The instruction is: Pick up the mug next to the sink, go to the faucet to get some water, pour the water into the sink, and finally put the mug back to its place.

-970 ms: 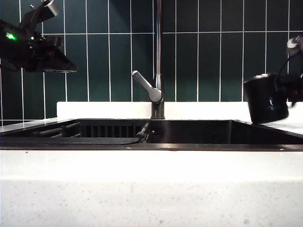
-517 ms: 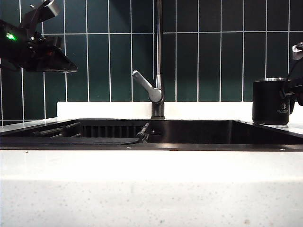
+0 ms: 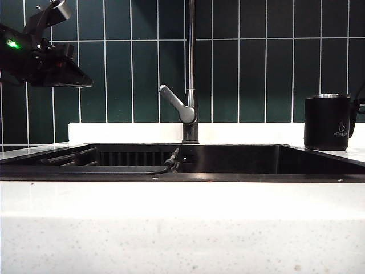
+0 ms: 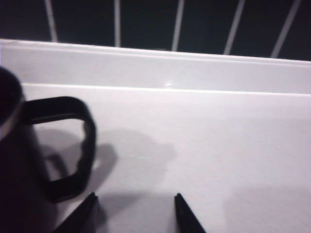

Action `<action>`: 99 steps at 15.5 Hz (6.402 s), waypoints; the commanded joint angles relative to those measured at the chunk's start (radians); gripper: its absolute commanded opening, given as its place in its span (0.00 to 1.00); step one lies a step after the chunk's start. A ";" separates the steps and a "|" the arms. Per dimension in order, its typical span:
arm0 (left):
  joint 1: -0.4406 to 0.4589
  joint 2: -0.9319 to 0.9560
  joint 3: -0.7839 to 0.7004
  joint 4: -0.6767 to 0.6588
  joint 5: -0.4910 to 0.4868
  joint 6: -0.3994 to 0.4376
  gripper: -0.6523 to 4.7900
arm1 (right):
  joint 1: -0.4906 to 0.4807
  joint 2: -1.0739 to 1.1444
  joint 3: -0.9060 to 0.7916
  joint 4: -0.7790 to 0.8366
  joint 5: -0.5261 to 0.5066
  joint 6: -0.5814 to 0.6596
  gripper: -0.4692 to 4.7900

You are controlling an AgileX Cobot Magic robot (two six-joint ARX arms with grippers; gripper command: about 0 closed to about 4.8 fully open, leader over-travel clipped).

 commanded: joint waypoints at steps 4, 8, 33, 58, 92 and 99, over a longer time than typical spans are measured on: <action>0.000 -0.004 0.004 0.012 0.004 0.019 0.29 | -0.058 0.052 0.117 -0.032 -0.196 -0.004 0.49; 0.000 -0.004 0.004 0.012 0.005 0.019 0.29 | -0.064 0.094 0.193 -0.135 -0.282 -0.005 0.49; 0.000 0.003 0.016 -0.008 0.170 -0.015 0.27 | -0.063 0.173 0.317 -0.082 -0.459 0.098 0.08; -0.038 0.764 0.988 -0.182 0.491 -0.056 0.42 | 0.410 0.065 0.652 -0.451 -0.638 0.166 0.09; -0.108 0.850 1.114 -0.297 0.522 0.041 0.42 | 0.473 0.065 0.715 -0.549 -0.575 0.097 0.09; -0.108 0.850 1.114 -0.331 0.521 0.042 0.42 | 0.473 0.065 0.715 -0.562 -0.575 0.093 0.09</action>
